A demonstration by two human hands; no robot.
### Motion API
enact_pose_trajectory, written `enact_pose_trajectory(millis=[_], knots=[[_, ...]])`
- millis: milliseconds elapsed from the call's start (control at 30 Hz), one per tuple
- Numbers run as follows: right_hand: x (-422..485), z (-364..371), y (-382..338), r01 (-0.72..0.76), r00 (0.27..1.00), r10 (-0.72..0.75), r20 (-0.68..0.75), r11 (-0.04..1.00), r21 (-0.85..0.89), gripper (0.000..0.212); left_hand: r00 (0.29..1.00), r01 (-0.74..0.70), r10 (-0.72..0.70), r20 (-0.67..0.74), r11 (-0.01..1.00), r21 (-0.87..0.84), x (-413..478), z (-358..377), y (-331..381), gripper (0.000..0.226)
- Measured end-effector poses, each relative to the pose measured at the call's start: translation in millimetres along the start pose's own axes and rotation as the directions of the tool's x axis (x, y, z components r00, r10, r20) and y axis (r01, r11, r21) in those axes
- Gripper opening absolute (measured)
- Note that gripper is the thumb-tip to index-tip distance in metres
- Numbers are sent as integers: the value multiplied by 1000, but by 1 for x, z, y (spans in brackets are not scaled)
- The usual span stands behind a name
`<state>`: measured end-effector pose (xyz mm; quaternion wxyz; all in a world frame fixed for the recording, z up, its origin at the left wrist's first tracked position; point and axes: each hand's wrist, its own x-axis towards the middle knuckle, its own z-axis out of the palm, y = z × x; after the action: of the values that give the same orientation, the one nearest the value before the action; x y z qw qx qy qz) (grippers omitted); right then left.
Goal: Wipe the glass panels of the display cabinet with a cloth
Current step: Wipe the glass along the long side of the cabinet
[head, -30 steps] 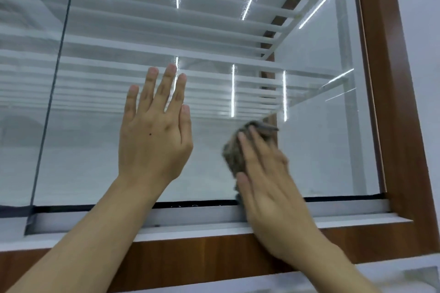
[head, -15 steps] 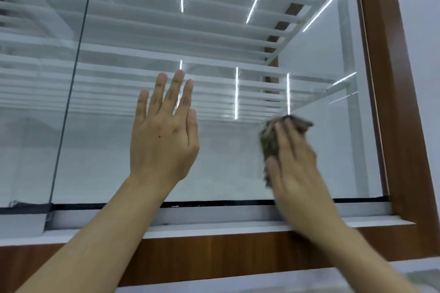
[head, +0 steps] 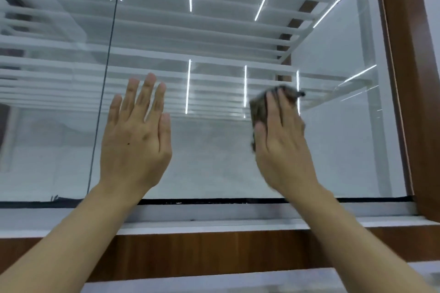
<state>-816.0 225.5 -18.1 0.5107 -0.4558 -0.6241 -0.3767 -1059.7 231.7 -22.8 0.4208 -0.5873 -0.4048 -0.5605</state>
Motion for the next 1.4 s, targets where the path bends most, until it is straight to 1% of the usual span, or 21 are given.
enact_pose_trajectory(millis=[67,100,200,267,333,400,500,567,667,700,767,833,933,967,1033,1100,1133,1200,1300,1367,1400], knots=[[40,5,-32,-101,989,113,-98,988,116,59,1000,5,-5,0,1000,-13,-1,1,-2,56],[44,10,-50,-83,990,102,-96,979,184,56,1000,5,-6,-4,1000,-15,-1,2,-2,56],[-7,18,-78,165,986,-167,-3,971,172,58,1000,-5,4,-22,1000,-18,-1,3,-4,56],[-48,16,-61,237,967,-245,63,965,114,59,1000,-11,10,-25,1000,-27,-1,3,-5,56],[-44,6,-31,163,986,-166,27,982,92,59,1000,-11,10,-25,999,-30,-3,4,-4,56],[-4,0,-19,-2,998,10,-60,993,119,59,999,-12,11,-32,999,-32,-4,4,-4,56],[59,2,-43,-124,978,151,-144,976,178,61,1000,-14,13,-24,999,-37,-3,4,-4,56],[53,12,-69,-26,990,54,-134,980,199,58,1000,-11,10,-25,999,-42,-2,4,-5,56],[-21,20,-79,236,970,-243,32,961,140,58,1000,-13,12,-28,999,-45,-2,4,-6,56],[-42,18,-70,271,958,-281,66,955,124,59,1000,-16,15,-24,999,-48,-2,4,-7,56],[-48,9,-42,212,974,-219,54,971,108,59,1000,-16,15,-19,999,-41,-2,4,-7,56],[-12,4,-29,67,997,-63,-36,990,121,59,1000,-17,17,-20,999,-32,-3,5,-6,56],[58,8,-54,-63,982,95,-164,981,186,59,999,-22,21,-26,999,-27,-2,5,-6,55],[63,13,-68,-41,982,76,-171,979,201,58,999,-23,22,-25,999,-23,-2,5,-6,55],[36,24,-84,129,987,-111,-113,978,166,57,999,-23,22,-26,1000,-16,-2,5,-7,56],[-16,26,-75,268,963,-268,-13,960,79,58,999,-25,25,-22,1000,-12,-2,5,-7,56],[-33,22,-61,287,958,-288,-2,956,54,58,999,-26,26,-21,1000,-12,-2,5,-7,56],[-33,11,-26,202,978,-199,-54,978,58,57,999,-23,22,-23,1000,-7,-1,5,-6,56],[25,-3,-8,-84,982,109,-157,984,157,61,999,-33,33,-5,999,16,0,2,-6,57],[59,0,-33,-129,969,164,-182,973,191,60,998,-67,66,22,997,44,1,-4,-11,57],[62,7,-53,-82,975,120,-187,976,199,58,996,-80,79,29,995,54,2,-7,-14,58]])
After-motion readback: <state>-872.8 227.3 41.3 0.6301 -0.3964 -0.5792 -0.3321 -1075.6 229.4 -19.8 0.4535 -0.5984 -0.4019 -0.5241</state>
